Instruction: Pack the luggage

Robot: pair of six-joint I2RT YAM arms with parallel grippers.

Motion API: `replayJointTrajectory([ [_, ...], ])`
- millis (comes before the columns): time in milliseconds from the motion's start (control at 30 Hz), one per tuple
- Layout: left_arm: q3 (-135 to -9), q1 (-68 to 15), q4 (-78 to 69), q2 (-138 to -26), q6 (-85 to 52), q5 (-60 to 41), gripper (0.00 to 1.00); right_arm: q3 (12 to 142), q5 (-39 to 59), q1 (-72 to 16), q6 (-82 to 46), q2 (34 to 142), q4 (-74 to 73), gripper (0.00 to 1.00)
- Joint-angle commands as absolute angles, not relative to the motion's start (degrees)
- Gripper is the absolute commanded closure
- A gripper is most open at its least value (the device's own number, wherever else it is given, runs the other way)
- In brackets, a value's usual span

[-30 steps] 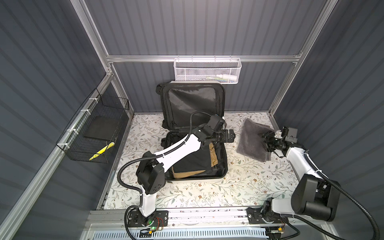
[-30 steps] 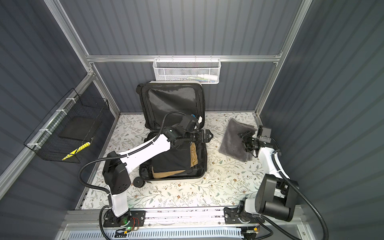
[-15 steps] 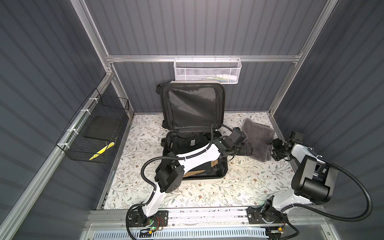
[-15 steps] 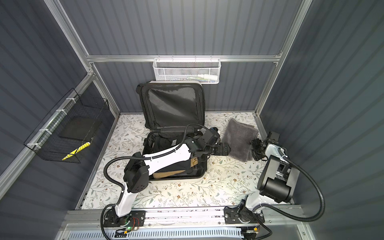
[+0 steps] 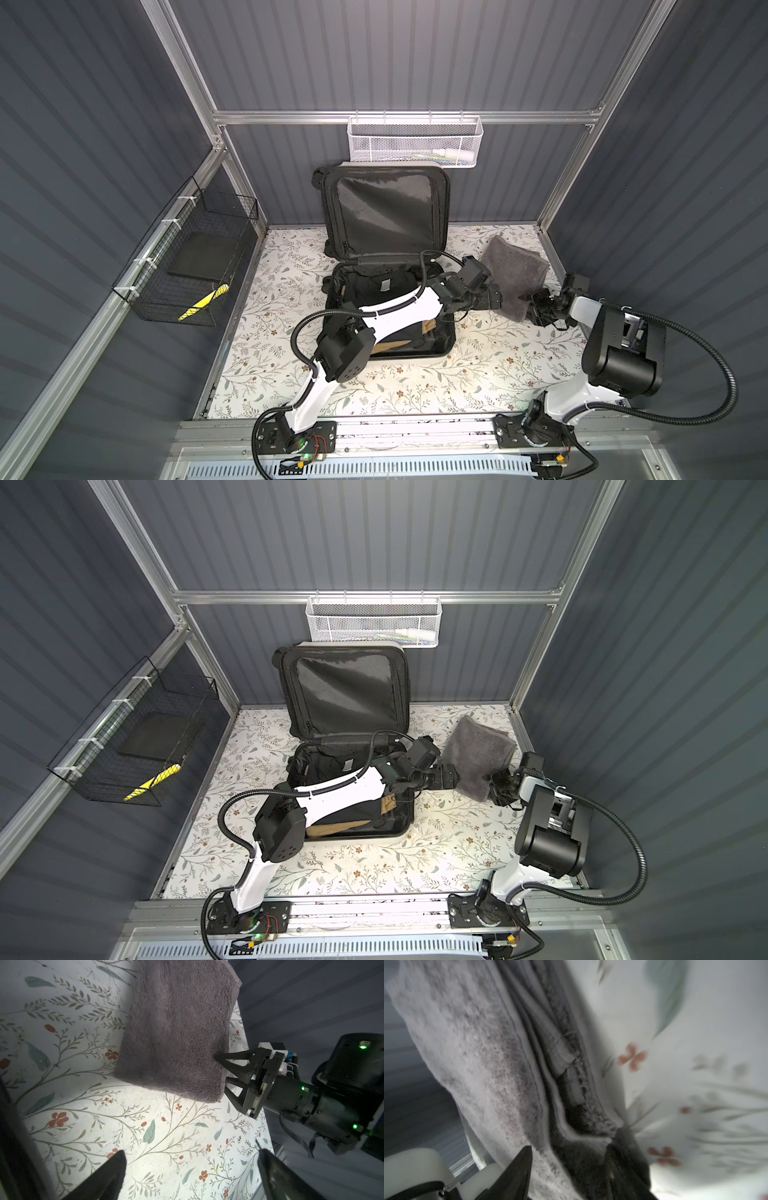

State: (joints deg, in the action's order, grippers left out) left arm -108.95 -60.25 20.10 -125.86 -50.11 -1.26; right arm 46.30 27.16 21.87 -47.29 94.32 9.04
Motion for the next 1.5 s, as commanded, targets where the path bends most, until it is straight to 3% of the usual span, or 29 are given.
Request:
replayJointTrajectory([
  [0,-111.5,-60.1,20.1,-127.7,-52.5,-0.7,0.0,43.8,30.1,17.8,-50.1,94.4,7.4,0.49],
  [100,-111.9,-60.1,20.1,-128.9,-53.8,-0.4,0.0,43.1,32.8,14.8,-52.4,93.6,4.7,0.5],
  [300,-114.2,-60.2,20.8,-131.3,-55.4,1.2,0.0,47.4,31.1,16.6,-49.7,87.5,11.9,0.3],
  [500,-118.7,-60.3,23.5,-134.8,-56.2,4.6,0.0,55.0,26.1,20.5,-48.0,85.3,18.9,0.27],
  [1133,-118.7,-60.4,24.3,-134.6,-54.1,7.8,0.0,90.9,21.5,15.5,-46.0,116.5,26.2,0.27],
  [1467,-123.4,-60.2,27.0,-137.9,-53.0,7.5,0.0,86.7,15.9,15.2,-50.9,121.0,25.2,0.28],
])
